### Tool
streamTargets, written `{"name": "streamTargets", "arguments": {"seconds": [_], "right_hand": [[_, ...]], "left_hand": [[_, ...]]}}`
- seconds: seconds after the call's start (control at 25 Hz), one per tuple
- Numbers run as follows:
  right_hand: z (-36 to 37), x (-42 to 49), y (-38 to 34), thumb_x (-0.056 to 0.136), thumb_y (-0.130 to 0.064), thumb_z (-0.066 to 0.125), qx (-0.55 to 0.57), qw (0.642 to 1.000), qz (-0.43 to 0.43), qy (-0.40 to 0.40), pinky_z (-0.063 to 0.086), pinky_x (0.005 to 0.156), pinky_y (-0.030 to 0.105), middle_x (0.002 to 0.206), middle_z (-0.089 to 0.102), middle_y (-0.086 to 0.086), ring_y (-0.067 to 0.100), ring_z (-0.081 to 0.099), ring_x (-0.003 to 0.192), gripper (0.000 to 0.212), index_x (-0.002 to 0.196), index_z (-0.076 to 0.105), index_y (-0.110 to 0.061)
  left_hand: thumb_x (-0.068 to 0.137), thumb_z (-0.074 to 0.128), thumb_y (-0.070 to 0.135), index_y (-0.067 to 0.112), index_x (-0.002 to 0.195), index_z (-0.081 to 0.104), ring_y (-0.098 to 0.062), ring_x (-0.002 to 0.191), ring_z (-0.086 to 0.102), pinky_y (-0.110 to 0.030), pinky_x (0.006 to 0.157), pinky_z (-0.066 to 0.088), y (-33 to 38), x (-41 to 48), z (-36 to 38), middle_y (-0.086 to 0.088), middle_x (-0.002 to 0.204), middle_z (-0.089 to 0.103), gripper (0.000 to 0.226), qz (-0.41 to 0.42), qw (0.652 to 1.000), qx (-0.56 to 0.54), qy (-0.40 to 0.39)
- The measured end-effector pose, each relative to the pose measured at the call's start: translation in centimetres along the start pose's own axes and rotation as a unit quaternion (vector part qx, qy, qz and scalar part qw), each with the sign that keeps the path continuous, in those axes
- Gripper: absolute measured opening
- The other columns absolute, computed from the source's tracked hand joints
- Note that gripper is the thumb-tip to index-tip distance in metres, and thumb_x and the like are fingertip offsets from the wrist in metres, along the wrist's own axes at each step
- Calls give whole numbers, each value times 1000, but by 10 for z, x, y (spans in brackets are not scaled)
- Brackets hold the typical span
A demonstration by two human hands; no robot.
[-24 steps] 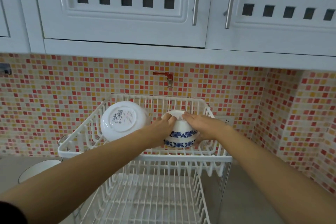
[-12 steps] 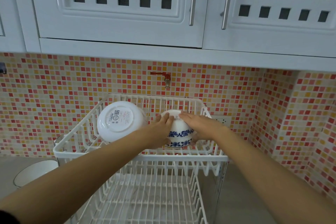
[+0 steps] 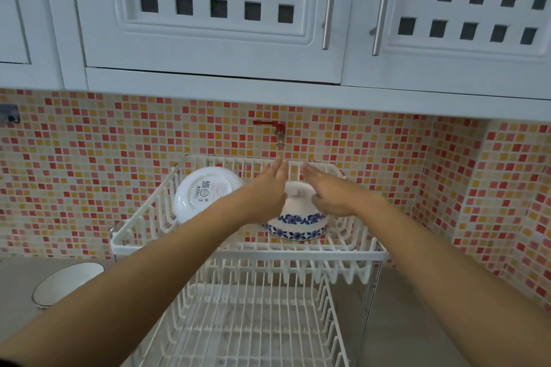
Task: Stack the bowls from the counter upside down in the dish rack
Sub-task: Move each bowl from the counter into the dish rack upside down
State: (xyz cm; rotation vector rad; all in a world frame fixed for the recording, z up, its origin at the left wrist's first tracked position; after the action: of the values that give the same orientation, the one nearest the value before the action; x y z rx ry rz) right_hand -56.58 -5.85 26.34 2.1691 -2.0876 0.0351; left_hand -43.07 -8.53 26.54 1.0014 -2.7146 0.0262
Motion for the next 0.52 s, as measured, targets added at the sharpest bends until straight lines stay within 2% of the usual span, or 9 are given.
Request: {"name": "streamTargets", "arguments": {"seconds": [0.08, 0.2, 0.36, 0.52], "right_hand": [[-21, 2, -26, 101, -29, 25, 3, 997, -1, 78, 9, 118, 33, 159, -10, 3, 18, 1, 147, 60, 150, -6, -11], [-38, 15, -84, 101, -44, 14, 15, 989, -16, 148, 4, 119, 34, 159, -7, 6, 18, -2, 147, 63, 150, -3, -9], [-33, 38, -179, 100, -46, 14, 71, 981, -67, 168, 2, 117, 29, 160, -5, 3, 14, -1, 147, 63, 151, -1, -12], [-21, 80, -282, 101, -42, 16, 98, 977, -99, 160, 2, 118, 33, 160, -5, 5, 16, -2, 147, 62, 151, -1, -9]], "left_hand": [[100, 31, 17, 6, 149, -3, -27, 147, -1, -38, 119, 8, -21, -15, -26, -12, 159, -5, 60, -31, 998, -3, 62], [101, 27, 24, 8, 149, 6, -26, 147, 5, -42, 118, 14, -83, -49, -54, -10, 159, 7, 54, -97, 988, -18, 119], [101, 26, 28, 8, 149, 10, -29, 146, 13, -43, 118, 18, -179, -99, -67, -11, 158, 13, 54, -180, 975, -37, 126], [102, 25, 29, 9, 149, 9, -28, 147, 8, -42, 118, 15, -277, -153, -64, -11, 159, 9, 54, -241, 965, -44, 95]]}}
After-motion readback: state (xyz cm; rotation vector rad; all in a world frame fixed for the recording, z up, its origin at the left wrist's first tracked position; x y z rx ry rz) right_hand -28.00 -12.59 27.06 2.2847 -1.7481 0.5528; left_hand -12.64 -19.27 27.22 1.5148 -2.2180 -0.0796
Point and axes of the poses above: each hand's wrist, its own x-axis towards the middle knuckle, its own z-axis out of the palm, y = z × x, the point moved 5 cm from there along x, towards the middle knuckle
